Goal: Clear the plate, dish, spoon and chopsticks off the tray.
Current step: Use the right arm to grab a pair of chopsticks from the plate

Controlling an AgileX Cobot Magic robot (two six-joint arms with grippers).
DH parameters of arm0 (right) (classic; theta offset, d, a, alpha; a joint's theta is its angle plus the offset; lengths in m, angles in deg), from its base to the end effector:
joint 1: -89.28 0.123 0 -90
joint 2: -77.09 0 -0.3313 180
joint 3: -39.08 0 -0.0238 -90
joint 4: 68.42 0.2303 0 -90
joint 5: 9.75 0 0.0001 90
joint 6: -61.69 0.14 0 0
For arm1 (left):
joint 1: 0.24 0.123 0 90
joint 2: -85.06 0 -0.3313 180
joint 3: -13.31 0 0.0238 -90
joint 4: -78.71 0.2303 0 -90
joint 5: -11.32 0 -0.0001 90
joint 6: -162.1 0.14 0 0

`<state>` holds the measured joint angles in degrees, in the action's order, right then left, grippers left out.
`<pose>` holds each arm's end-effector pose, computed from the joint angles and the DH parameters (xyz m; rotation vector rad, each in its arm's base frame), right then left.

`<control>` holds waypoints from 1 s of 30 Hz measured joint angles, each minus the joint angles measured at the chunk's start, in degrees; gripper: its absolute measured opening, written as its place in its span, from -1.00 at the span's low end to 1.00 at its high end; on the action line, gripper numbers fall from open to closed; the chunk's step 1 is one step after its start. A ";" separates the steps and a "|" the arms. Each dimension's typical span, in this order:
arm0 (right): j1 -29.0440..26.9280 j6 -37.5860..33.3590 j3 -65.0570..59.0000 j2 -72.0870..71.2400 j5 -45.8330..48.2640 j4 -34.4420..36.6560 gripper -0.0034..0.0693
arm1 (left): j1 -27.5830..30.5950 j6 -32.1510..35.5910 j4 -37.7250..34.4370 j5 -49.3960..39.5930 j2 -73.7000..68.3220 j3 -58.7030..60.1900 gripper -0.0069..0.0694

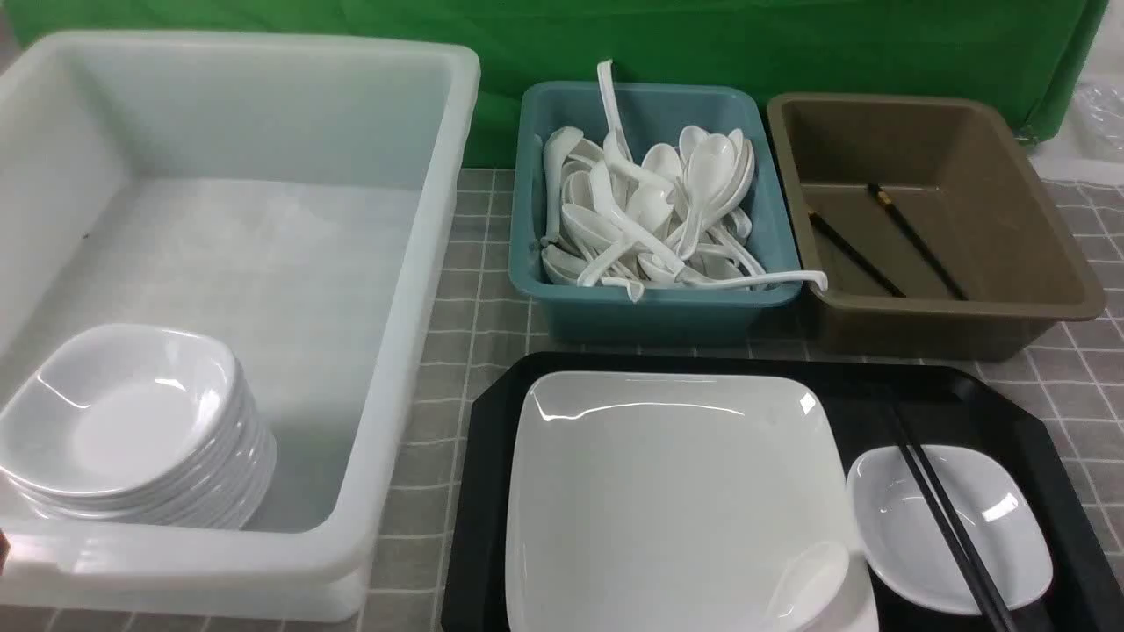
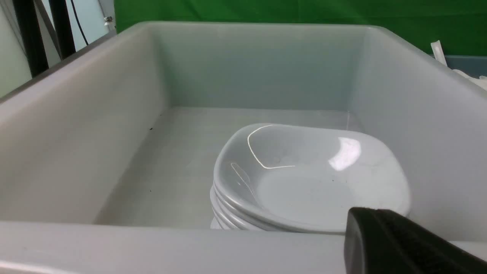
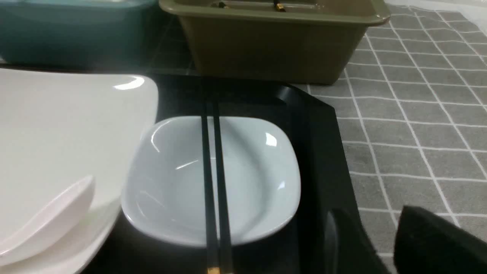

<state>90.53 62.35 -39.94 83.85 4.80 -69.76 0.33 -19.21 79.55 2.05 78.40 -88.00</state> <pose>0.0366 0.0000 0.1775 -0.0245 1.7508 0.0027 0.0381 0.0007 0.1924 -0.0169 1.6513 0.0031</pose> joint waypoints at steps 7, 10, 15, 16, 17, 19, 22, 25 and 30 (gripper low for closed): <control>0.00 0.00 0.00 0.00 0.00 0.00 -0.25 | 0.00 -0.08 0.00 0.00 0.00 0.00 -0.79; 0.00 0.00 0.00 0.00 0.00 0.00 -0.25 | 0.00 -0.08 0.00 0.00 0.00 0.00 -0.79; 0.00 0.00 0.00 0.00 0.00 0.00 -0.25 | 0.00 -0.08 0.00 0.00 0.00 0.00 -0.79; 0.00 0.00 0.00 0.00 0.00 0.00 -0.25 | 0.00 -0.08 0.00 0.00 0.00 0.00 -0.79; 0.00 0.00 0.00 0.00 0.00 0.00 -0.25 | 0.00 -0.08 0.00 0.00 0.00 0.00 -0.79; 0.00 0.00 0.00 0.00 0.00 0.00 -0.25 | 0.00 -0.08 0.00 0.00 0.00 0.00 -0.79; 0.00 0.00 0.00 0.00 0.00 0.00 -0.25 | 0.00 -0.08 0.00 0.00 0.00 0.00 -0.79; 0.00 0.00 0.00 0.00 0.00 0.00 -0.25 | 0.00 -0.08 0.00 0.00 0.00 0.00 -0.79; 0.00 0.00 0.00 0.00 0.00 0.00 -0.25 | 0.00 -1.65 -3.68 3.40 0.00 0.00 -0.79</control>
<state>90.53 62.35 -39.94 83.85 4.80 -69.76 0.33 -20.86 75.86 5.44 78.40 -88.00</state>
